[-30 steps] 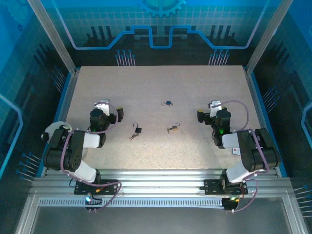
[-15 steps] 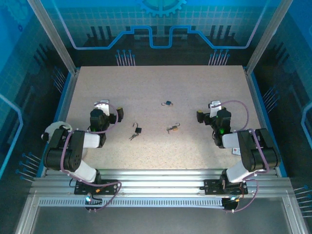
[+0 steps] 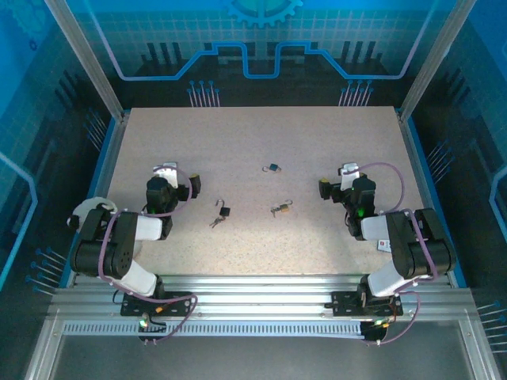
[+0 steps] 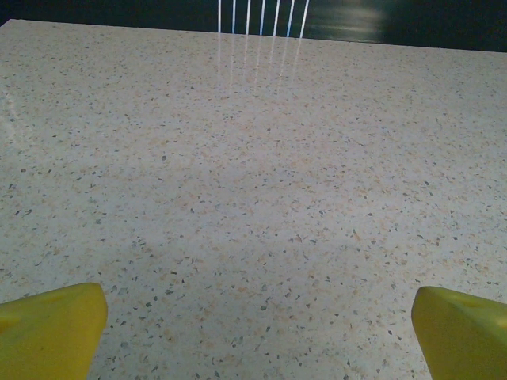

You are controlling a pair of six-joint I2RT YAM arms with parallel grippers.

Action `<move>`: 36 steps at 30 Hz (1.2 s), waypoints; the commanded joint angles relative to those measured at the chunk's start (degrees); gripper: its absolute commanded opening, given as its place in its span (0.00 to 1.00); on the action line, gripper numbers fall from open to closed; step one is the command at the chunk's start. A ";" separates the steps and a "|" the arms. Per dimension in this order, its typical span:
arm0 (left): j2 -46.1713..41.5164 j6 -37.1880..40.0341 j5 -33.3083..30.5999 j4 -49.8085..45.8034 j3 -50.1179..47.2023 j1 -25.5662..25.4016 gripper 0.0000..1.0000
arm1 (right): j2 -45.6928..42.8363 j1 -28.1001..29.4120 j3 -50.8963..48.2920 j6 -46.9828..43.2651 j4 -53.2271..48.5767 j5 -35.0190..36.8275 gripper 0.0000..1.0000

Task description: Lock with the key

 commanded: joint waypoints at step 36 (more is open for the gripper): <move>-42.51 -52.57 -5.35 -51.60 6.15 -5.31 0.99 | -30.99 18.48 20.27 21.33 -47.23 3.58 1.00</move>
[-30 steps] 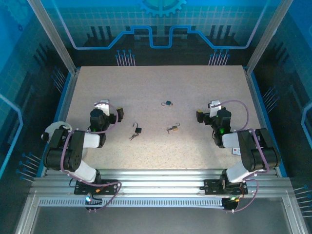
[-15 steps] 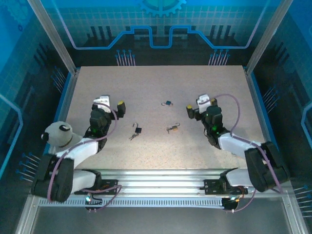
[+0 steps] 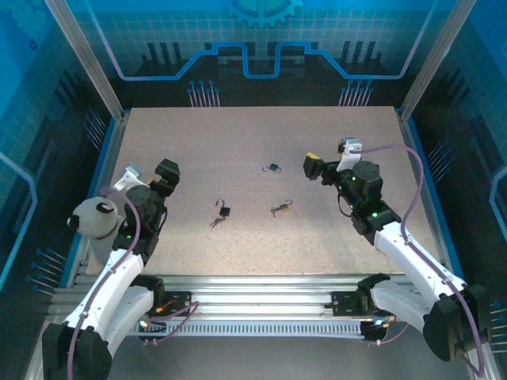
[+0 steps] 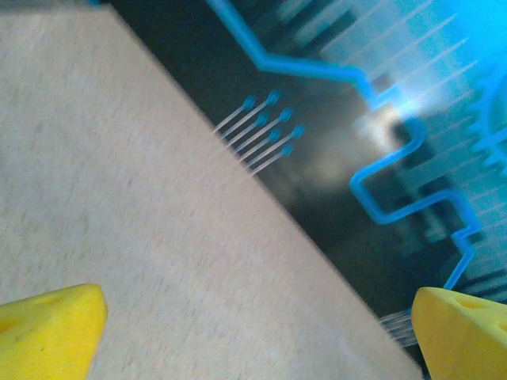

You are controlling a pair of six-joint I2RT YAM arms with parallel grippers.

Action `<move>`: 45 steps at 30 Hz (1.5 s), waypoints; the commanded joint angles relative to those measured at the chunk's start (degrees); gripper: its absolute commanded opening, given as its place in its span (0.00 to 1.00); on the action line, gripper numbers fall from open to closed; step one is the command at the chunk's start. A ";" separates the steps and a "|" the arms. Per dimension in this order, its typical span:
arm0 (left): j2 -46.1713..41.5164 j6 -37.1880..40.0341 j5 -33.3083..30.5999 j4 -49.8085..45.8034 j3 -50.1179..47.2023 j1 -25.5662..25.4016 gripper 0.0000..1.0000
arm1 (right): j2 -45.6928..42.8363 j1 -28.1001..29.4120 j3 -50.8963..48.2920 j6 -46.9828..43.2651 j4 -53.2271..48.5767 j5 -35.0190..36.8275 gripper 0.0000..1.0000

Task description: Lock with the key

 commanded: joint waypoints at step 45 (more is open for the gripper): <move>39.95 15.24 4.48 -45.50 30.47 -22.66 0.99 | 0.47 18.31 -1.03 2.88 -22.57 8.55 1.00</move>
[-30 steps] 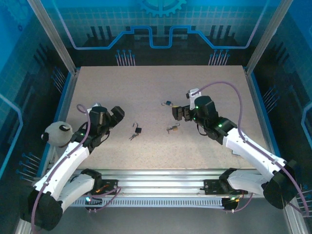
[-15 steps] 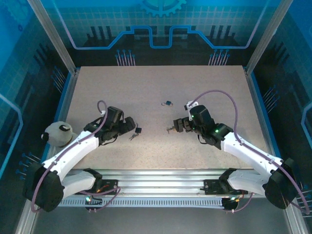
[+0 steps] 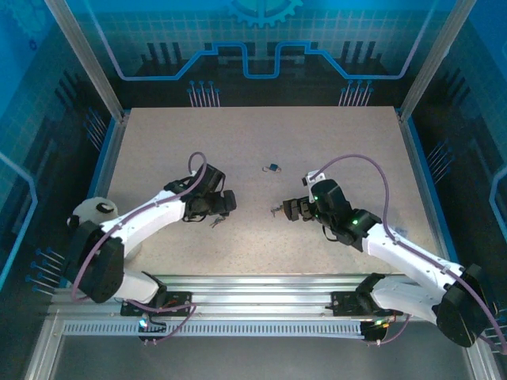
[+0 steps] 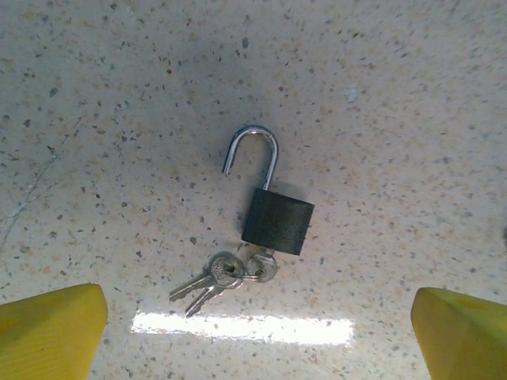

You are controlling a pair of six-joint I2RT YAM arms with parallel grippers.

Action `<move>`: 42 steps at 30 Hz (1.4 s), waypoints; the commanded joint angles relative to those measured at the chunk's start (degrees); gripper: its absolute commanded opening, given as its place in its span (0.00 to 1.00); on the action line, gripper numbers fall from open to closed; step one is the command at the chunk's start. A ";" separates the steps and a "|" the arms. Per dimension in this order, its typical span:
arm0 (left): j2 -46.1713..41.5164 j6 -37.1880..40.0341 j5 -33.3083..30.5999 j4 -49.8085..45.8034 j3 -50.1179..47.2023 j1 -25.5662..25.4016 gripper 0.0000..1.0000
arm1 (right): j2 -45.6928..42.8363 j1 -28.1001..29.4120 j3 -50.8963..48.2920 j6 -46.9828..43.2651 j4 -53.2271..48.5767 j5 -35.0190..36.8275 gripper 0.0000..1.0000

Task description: Lock with the key

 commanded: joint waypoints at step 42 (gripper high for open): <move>18.04 5.61 -2.26 0.36 8.37 -2.44 0.73 | -7.36 0.98 -5.21 3.81 5.48 0.06 1.00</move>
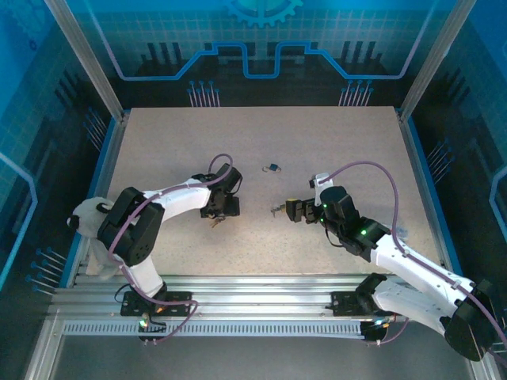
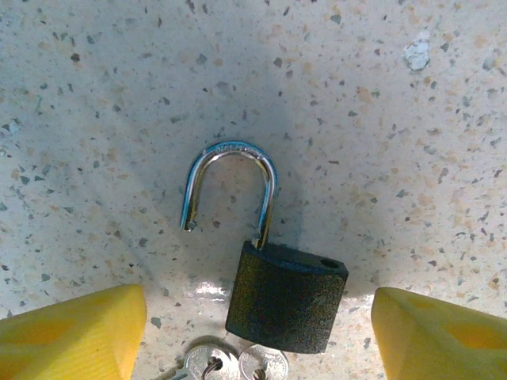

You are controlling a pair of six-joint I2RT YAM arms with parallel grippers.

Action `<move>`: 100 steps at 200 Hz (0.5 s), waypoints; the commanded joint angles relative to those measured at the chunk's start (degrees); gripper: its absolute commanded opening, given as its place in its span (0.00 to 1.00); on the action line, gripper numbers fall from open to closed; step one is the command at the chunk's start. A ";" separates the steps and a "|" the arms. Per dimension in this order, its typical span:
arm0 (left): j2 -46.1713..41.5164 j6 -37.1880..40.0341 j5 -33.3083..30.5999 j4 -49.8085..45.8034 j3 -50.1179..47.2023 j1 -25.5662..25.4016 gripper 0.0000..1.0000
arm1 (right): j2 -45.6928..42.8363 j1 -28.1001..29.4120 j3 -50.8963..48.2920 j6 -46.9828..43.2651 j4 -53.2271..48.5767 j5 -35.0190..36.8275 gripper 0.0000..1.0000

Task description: Lock with the key

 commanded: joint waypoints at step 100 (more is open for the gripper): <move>2.42 1.68 -2.11 -2.23 3.36 -1.86 0.61 | -0.98 0.71 -1.21 1.69 1.87 1.08 1.00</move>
